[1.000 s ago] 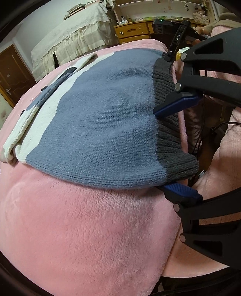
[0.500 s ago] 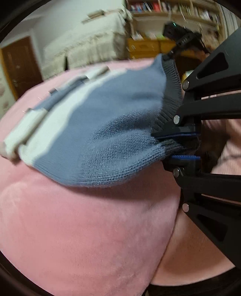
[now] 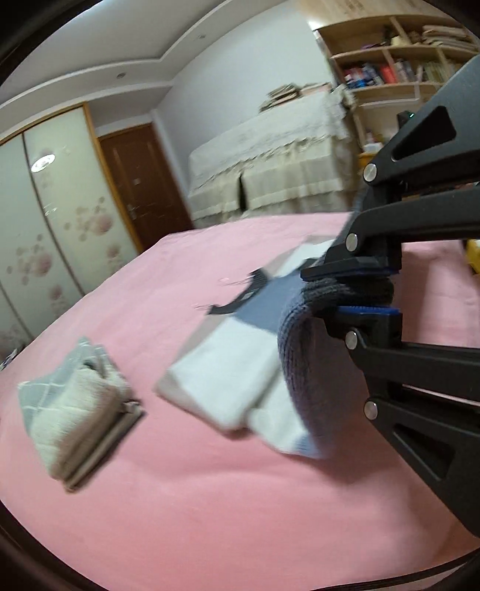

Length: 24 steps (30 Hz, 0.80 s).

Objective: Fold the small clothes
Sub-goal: 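Lift the hem and fold it up onto the collar with both tools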

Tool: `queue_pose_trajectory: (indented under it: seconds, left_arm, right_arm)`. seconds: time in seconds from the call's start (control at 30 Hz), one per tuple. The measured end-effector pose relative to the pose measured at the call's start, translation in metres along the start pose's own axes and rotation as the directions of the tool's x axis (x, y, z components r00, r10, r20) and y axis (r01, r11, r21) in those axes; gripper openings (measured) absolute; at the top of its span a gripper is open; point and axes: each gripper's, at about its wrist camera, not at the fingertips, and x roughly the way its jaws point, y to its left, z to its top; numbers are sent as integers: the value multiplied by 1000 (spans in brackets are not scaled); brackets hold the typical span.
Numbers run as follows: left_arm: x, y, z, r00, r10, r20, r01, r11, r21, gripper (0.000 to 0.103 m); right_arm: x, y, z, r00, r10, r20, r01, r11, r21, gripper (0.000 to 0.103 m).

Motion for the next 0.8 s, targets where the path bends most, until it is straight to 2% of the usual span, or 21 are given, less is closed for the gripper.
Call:
queue_pose_trajectory:
  seconds: [0.23,0.47,0.57,0.63,0.67,0.73,0.8]
  left_arm:
    - [75,1,72,995,101,17,-100,995,-30,9]
    - [155,14,115,980,200,-13,-200,978,-51,9]
    - [184,25,124,964,265,-22,-266,962,-59,11]
    - [206,35,127,954,292,-65,-296,954,-52,19]
    - [214,38,129,949,305,-79,-309,950,-45,25]
    - [225,41,133,945,308,-111,-312,950,-21,30]
    - [226,38,136,950,290,-118,-291,957,5,47]
  right_arm:
    - [81,-16,59,997,-79,3,79,995,56,12]
    - [150,-50,90,985,-167,-44,171,978,122,12]
    - [181,-67,95,976,-198,-87,210,965,158,13]
    - [199,-79,96,968,-213,-133,236,952,196,14]
    - [207,-84,96,965,-214,-152,244,946,215,17]
    - [217,-92,98,962,-204,-184,245,940,239,23]
    - [218,-94,100,966,-180,-186,224,941,254,31]
